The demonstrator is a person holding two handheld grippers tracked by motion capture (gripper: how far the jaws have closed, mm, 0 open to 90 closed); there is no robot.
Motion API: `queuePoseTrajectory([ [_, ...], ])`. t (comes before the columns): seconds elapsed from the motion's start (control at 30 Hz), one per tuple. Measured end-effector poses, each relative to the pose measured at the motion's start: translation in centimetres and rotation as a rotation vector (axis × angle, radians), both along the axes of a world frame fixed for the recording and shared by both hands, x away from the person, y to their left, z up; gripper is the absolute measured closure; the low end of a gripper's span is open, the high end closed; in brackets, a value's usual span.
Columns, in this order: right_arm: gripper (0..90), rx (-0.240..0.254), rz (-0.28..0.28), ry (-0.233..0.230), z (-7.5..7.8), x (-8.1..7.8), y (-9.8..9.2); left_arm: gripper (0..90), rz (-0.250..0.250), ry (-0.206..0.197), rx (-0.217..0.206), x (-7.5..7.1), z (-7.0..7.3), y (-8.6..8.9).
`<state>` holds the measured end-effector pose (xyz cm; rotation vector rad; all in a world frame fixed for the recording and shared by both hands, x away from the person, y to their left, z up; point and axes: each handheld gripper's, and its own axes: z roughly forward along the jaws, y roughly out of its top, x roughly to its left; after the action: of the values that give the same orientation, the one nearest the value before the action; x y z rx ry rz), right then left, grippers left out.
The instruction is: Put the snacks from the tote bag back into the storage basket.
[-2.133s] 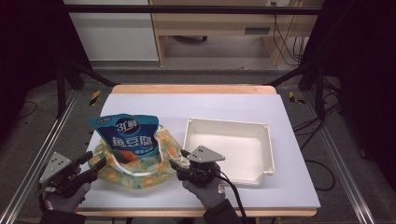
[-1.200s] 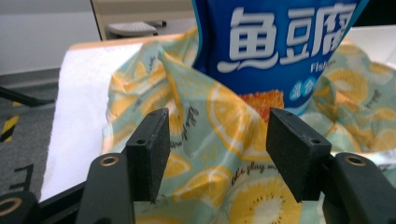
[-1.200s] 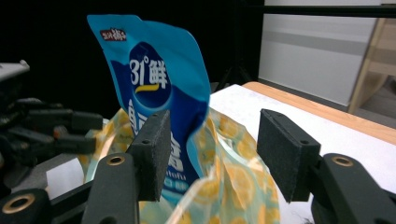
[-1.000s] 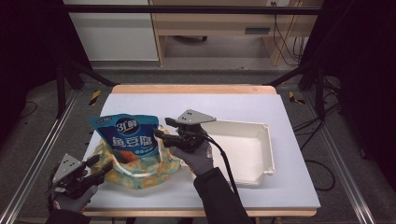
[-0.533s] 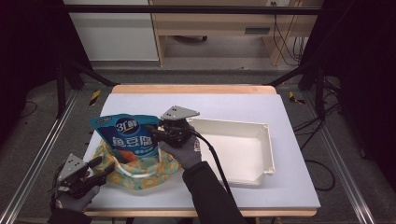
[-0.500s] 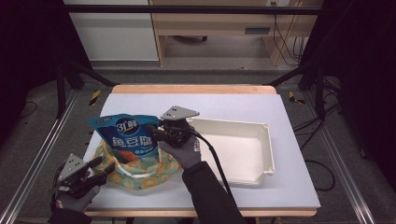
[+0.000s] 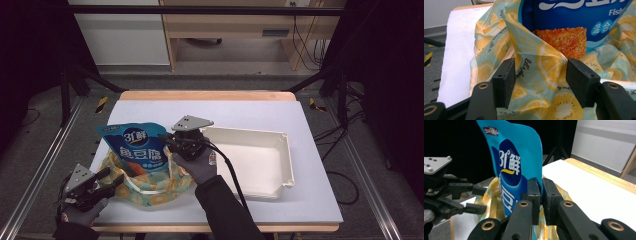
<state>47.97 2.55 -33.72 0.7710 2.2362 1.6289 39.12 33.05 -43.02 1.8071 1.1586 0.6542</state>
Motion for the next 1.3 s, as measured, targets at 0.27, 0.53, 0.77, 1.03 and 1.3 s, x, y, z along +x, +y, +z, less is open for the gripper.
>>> queuePoseTrajectory([
  [0.27,73.1,0.008,0.042,-0.015,-0.2,-1.0,-0.3,41.1,-0.001,0.004,0.001,0.1,0.0,0.0],
  [0.53,62.8,0.011,0.071,-0.024,-0.4,-0.1,1.0,41.3,-0.006,0.005,0.006,0.1,-0.1,0.0],
  [0.77,69.2,0.012,0.077,-0.025,-1.3,0.6,2.4,41.5,-0.009,0.009,0.002,0.2,-0.2,0.0],
  [1.03,70.6,0.030,0.102,-0.005,-1.4,1.1,2.4,41.6,-0.007,0.009,0.002,0.2,-0.2,-0.1],
  [1.3,79.8,0.007,0.130,-0.006,-1.6,0.9,3.1,41.7,-0.005,0.009,0.004,0.2,-0.1,0.0],
])
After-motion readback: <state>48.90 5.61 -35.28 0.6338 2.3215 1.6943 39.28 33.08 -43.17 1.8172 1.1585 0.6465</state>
